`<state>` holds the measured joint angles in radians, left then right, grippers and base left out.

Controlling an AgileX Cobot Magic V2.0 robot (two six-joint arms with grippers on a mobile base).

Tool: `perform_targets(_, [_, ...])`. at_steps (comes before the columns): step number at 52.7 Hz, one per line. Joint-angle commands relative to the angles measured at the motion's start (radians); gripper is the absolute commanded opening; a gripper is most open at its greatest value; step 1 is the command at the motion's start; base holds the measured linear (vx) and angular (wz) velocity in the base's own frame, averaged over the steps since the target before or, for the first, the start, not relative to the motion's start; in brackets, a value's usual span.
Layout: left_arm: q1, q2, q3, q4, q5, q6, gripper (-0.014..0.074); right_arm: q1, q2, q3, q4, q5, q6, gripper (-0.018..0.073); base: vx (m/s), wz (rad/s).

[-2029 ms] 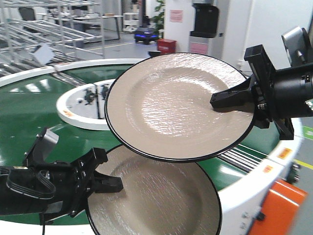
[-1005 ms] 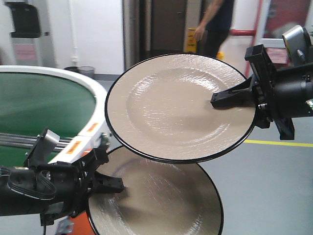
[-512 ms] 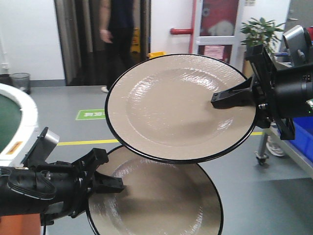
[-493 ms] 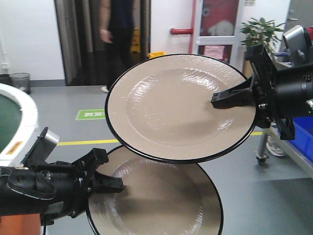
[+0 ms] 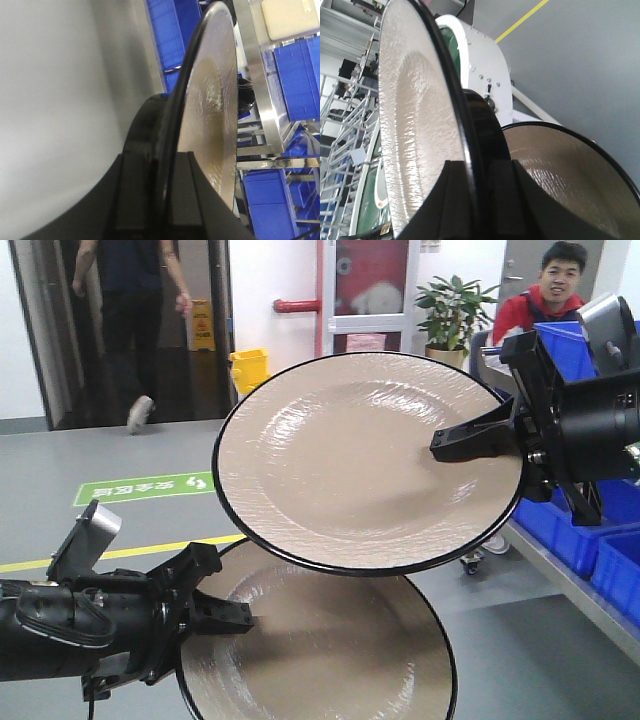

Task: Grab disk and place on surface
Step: 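Hold both plates while the base drives to the steel counter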

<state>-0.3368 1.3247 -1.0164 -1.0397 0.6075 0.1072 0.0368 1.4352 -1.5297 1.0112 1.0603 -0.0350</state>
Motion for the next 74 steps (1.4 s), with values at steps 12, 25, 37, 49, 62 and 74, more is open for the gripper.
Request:
perform_targets(12, [-0.005, -0.035, -0.037, -0.086, -0.036, -0.015, 0.0001, -0.002, -0.044, -0.041, 0.115, -0.065, -0.003, -0.0008, 0.21, -0.22])
perform_targets(25, [-0.005, -0.035, -0.037, -0.086, -0.036, -0.015, 0.0001, -0.002, -0.044, -0.041, 0.115, -0.065, -0.003, -0.0008, 0.24, -0.18])
perform_targets(37, [-0.005, -0.035, -0.037, -0.086, -0.036, -0.015, 0.0001, -0.002, -0.044, -0.041, 0.115, -0.065, -0.003, -0.0008, 0.28, -0.11])
perform_targets(49, [-0.005, -0.035, -0.037, -0.086, -0.036, -0.015, 0.0001, -0.002, -0.044, -0.041, 0.115, -0.065, -0.003, -0.0008, 0.33, -0.02])
perform_targets(62, [-0.005, -0.035, -0.037, -0.086, -0.036, -0.015, 0.0001, -0.002, -0.044, -0.041, 0.115, -0.065, -0.003, -0.0008, 0.37, 0.01])
perform_targets(74, [-0.005, -0.035, -0.037, -0.086, -0.036, -0.015, 0.0001, -0.002, -0.044, -0.041, 0.115, -0.065, -0.003, -0.0008, 0.39, -0.04])
